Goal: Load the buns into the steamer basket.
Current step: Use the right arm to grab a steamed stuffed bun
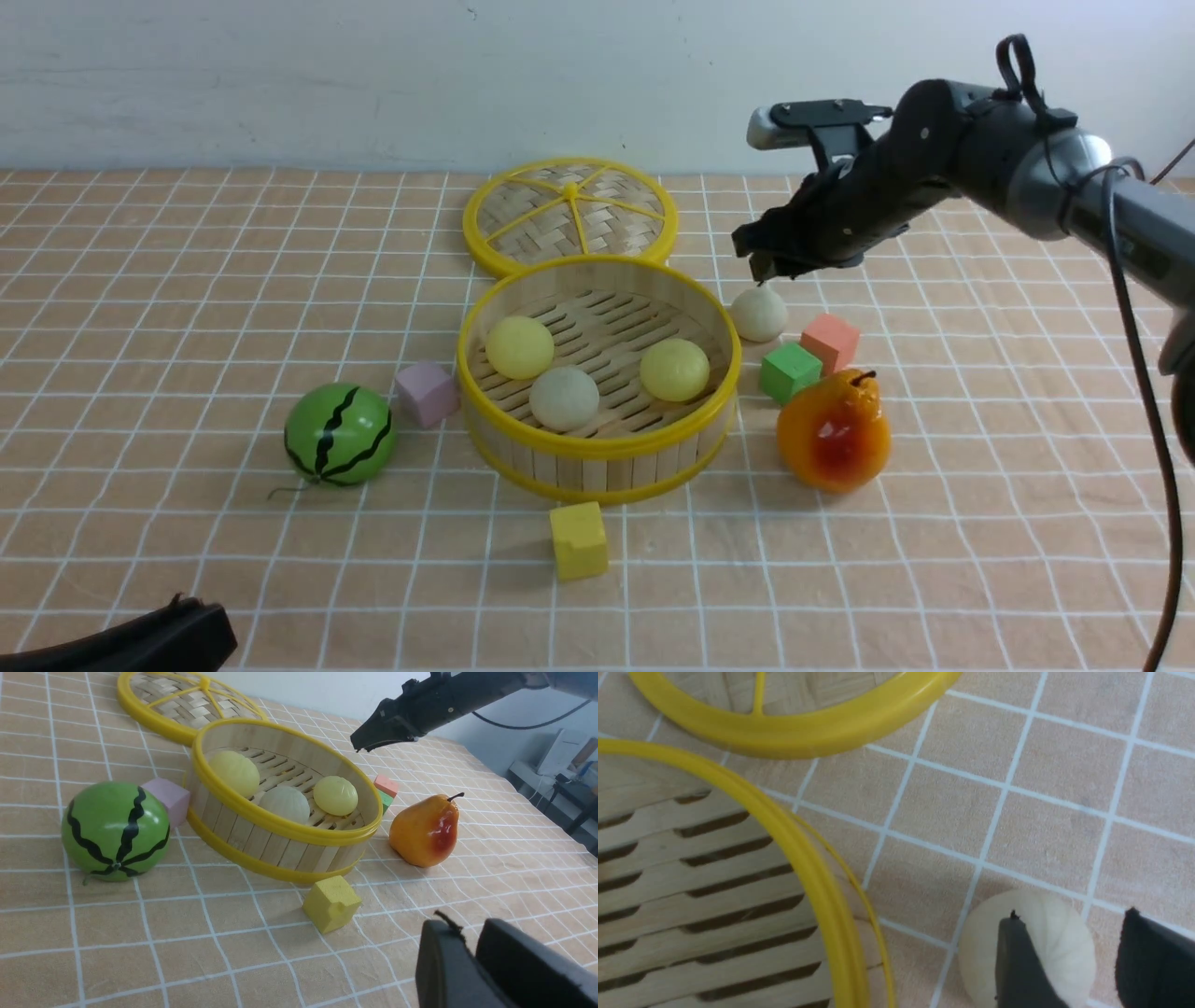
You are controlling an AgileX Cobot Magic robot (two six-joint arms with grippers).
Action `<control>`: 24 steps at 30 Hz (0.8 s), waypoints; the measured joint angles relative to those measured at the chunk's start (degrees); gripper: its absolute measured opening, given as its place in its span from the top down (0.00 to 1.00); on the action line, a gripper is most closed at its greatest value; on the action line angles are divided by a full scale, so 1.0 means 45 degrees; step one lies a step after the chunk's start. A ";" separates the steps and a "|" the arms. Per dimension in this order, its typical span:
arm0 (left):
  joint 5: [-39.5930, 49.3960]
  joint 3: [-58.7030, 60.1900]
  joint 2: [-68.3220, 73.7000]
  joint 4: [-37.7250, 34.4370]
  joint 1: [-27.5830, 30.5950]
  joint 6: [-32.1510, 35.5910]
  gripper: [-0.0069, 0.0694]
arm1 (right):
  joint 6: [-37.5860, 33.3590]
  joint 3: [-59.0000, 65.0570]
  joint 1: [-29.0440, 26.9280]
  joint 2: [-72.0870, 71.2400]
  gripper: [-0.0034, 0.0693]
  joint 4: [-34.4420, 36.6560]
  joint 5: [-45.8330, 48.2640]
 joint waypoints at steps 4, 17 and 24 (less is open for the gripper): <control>0.0000 0.0000 0.0000 0.0000 0.0000 0.0000 0.77 | 0.0000 0.0000 0.0000 0.0421 0.50 -0.0022 -0.0626; 0.0000 0.0000 0.0000 0.0000 0.0000 0.0000 0.77 | 0.0000 0.0000 0.0091 0.0914 0.62 -0.0092 -0.1342; 0.0000 0.0000 0.0000 0.0000 0.0000 0.0000 0.77 | 0.0000 0.0000 0.0091 0.0656 0.94 -0.0092 -0.0847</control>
